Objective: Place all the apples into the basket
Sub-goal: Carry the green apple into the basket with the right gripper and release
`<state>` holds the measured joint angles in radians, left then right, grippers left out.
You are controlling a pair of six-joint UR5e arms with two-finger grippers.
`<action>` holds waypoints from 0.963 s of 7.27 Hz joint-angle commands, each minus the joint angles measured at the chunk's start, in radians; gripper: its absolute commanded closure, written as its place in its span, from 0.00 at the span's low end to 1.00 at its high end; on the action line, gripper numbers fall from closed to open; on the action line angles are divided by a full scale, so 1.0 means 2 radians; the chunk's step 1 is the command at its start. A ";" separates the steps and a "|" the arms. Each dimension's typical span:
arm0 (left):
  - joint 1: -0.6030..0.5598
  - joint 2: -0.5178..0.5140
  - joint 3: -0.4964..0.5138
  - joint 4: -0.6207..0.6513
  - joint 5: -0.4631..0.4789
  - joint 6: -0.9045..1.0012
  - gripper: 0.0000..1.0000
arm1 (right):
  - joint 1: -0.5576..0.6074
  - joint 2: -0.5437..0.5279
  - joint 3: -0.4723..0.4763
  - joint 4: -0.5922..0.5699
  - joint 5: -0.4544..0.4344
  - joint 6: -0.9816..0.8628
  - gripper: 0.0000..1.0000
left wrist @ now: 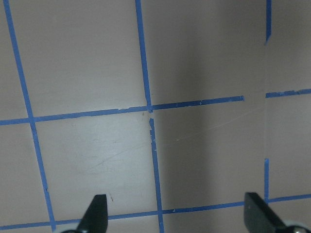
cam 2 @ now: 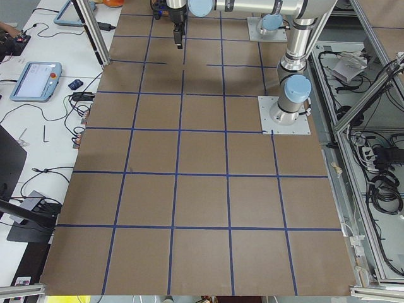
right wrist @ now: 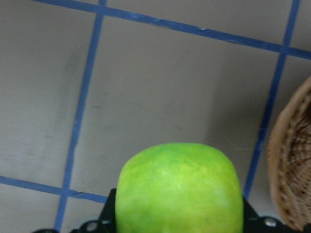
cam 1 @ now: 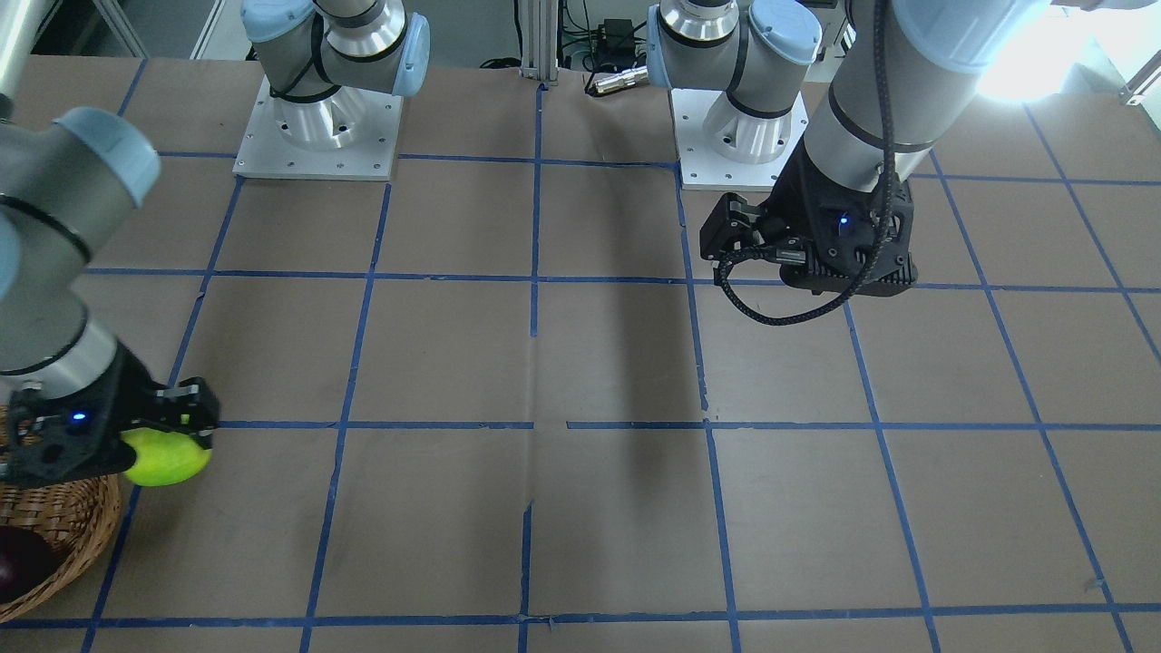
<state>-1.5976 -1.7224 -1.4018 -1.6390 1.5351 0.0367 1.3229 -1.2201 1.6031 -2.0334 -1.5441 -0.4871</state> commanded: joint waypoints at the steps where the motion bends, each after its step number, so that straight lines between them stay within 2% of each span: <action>1: 0.001 0.011 0.003 0.000 0.003 -0.006 0.00 | -0.080 0.032 -0.050 0.000 0.010 -0.128 0.68; 2: 0.000 0.013 0.002 -0.003 0.003 -0.006 0.00 | -0.111 0.060 -0.078 -0.001 0.012 -0.193 0.68; 3: 0.001 0.014 0.001 -0.001 0.003 -0.006 0.00 | -0.155 0.090 -0.104 0.007 0.032 -0.216 0.67; 5: 0.002 0.027 0.013 -0.002 0.006 -0.004 0.00 | -0.177 0.107 -0.112 0.007 0.038 -0.250 0.65; 6: 0.003 0.029 0.019 -0.003 0.006 -0.006 0.00 | -0.177 0.105 -0.113 0.007 0.038 -0.250 0.29; 7: 0.006 0.024 0.020 0.001 0.003 -0.006 0.00 | -0.177 0.105 -0.109 0.008 0.039 -0.250 0.00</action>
<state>-1.5904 -1.6700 -1.3694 -1.6416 1.5453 0.0262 0.9724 -1.0106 1.3812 -2.0186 -1.4687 -0.9821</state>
